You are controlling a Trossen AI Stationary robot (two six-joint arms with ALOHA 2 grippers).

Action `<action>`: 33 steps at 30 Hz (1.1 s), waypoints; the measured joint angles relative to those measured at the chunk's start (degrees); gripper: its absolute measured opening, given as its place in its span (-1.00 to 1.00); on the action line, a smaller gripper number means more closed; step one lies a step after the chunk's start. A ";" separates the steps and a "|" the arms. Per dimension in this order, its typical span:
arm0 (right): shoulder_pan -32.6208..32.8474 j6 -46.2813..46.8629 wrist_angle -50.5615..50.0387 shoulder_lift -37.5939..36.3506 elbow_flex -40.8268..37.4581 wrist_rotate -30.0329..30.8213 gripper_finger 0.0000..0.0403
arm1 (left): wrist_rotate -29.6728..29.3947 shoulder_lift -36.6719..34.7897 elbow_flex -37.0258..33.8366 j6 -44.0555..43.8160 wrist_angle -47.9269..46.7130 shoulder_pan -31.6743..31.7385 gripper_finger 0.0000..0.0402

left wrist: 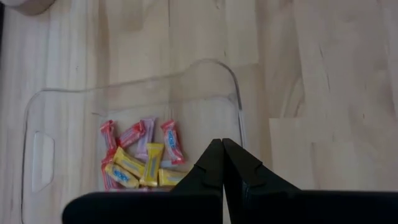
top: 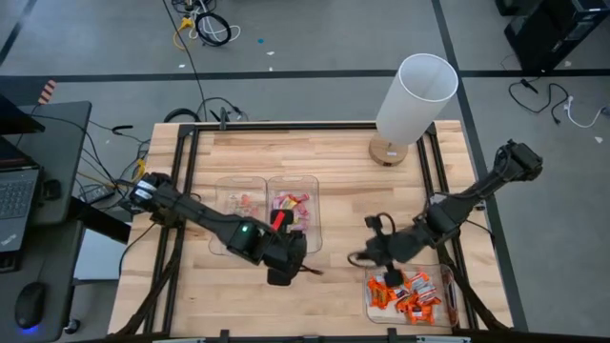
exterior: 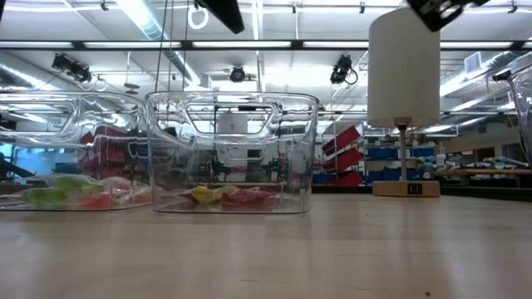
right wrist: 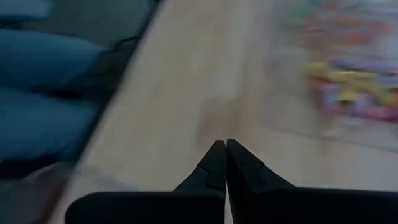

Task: Sort candy
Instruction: Move the top left transparent bin to the center of the table, then move bottom right transparent bin to the middle right of the table

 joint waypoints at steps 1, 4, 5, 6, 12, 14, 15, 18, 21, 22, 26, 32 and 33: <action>1.02 0.98 -0.06 0.00 0.00 -1.07 -1.00 | -0.11 0.00 0.00 -0.39 -0.61 -0.32 -1.00; 4.06 5.83 -1.36 0.00 0.00 -2.33 -1.00 | -1.23 0.00 -0.02 -2.62 -2.37 -1.34 -1.00; 5.07 7.66 -2.38 0.00 0.00 -2.35 -1.00 | -1.82 0.00 -0.02 -3.11 -2.87 -1.74 -1.00; 6.03 9.59 -3.58 0.02 0.00 -2.32 -1.00 | -2.54 0.00 -0.02 -3.78 -3.22 -2.21 -1.00; 9.81 20.23 -8.78 1.84 0.02 -2.25 -1.00 | -5.78 0.00 -0.02 -7.49 -4.92 -5.13 -1.00; 10.01 21.55 -9.44 3.73 0.02 -2.23 -1.00 | -7.07 0.00 -0.02 -9.25 -5.76 -6.17 -1.00; 10.01 21.76 -9.74 4.83 0.02 -2.23 -1.00 | -7.75 0.00 -0.02 -10.21 -6.02 -6.65 -1.00; 9.59 21.82 -9.77 8.43 0.02 -2.19 -1.00 | -9.75 -0.06 -0.02 -12.80 -7.44 -8.30 -1.00; 9.09 21.48 -9.64 11.00 0.02 -0.33 -1.00 | -11.69 -0.56 -0.02 -16.32 -9.25 -9.94 -1.00; 9.07 21.41 -9.52 11.73 0.02 0.33 -1.00 | -12.77 -0.84 -0.02 -17.81 -10.09 -10.58 -1.00; 8.76 20.46 -9.17 13.36 0.02 2.61 -1.00 | -16.77 -2.09 -0.04 -25.12 -14.60 -13.42 -1.00; 7.30 20.22 -9.18 13.60 0.02 7.50 -1.00 | -22.87 -2.95 -0.04 -35.45 -20.29 -18.51 -1.00; 6.82 20.20 -9.19 13.60 0.02 8.28 -1.00 | -23.53 -2.95 -0.04 -36.85 -21.00 -19.25 -1.00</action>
